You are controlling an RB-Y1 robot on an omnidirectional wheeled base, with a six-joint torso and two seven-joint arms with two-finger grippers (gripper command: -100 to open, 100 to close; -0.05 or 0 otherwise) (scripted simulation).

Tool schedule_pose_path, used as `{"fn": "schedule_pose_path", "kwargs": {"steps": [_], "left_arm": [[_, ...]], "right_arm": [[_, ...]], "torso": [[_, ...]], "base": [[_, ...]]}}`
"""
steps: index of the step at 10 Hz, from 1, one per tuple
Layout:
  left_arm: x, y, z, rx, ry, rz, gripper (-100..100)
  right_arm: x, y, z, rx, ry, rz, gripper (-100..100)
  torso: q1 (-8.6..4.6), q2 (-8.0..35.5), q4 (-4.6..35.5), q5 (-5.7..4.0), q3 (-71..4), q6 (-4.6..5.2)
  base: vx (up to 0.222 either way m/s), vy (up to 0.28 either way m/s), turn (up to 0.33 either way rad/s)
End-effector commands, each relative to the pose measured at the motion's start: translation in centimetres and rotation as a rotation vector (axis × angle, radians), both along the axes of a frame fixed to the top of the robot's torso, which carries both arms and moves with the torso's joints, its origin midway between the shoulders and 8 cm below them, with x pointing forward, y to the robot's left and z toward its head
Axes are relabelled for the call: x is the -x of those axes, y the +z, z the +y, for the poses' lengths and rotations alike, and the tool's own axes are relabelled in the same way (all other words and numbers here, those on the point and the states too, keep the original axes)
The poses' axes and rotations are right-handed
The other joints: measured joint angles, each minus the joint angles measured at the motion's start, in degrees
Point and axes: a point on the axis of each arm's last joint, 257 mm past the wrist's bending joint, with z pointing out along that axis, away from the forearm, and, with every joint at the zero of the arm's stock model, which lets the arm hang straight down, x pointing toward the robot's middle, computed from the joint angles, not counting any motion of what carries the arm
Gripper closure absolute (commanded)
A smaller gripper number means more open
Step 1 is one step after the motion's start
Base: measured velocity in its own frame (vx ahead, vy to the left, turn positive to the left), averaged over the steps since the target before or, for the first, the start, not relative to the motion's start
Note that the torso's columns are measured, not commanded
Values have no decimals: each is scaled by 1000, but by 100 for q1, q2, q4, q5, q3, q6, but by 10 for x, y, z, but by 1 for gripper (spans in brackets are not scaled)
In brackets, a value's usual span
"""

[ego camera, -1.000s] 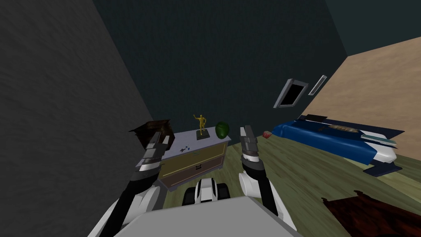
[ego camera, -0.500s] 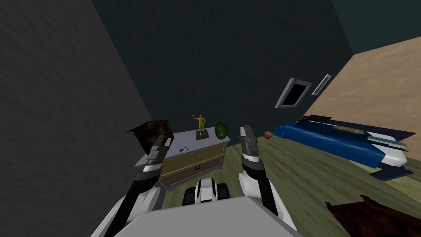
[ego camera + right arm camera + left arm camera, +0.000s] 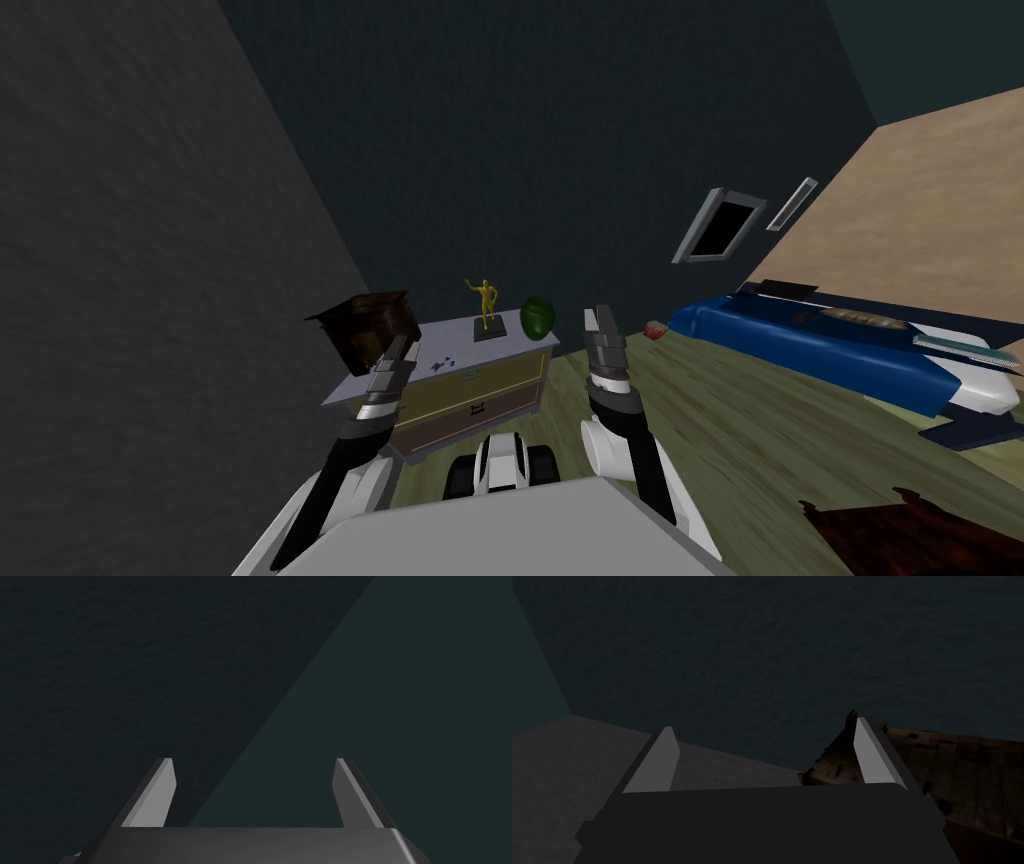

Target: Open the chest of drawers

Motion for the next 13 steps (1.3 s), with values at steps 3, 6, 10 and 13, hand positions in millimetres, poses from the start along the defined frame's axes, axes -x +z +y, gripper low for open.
{"fn": "schedule_pose_path", "kwargs": {"steps": [3,6,10,13], "left_arm": [[-4,-37,8,-12,-4,32,-100],[-6,-56,12,-13,-1,57,-100],[-6,-85,19,-14,2,87,-100],[-5,-102,23,-15,1,90,-100]], "right_arm": [[0,0,0,0,0,0,0],[0,0,0,0,0,0,0],[0,0,0,0,0,0,0],[0,0,0,0,0,0,0]], "torso": [[-8,-2,-1,-3,-2,0],[-4,-1,0,-1,-1,0],[-7,-1,0,-2,0,0],[-5,-3,-1,-2,-2,0]], "base": [[17,-51,30],[15,-43,21],[16,-38,23],[22,-43,26]]}}
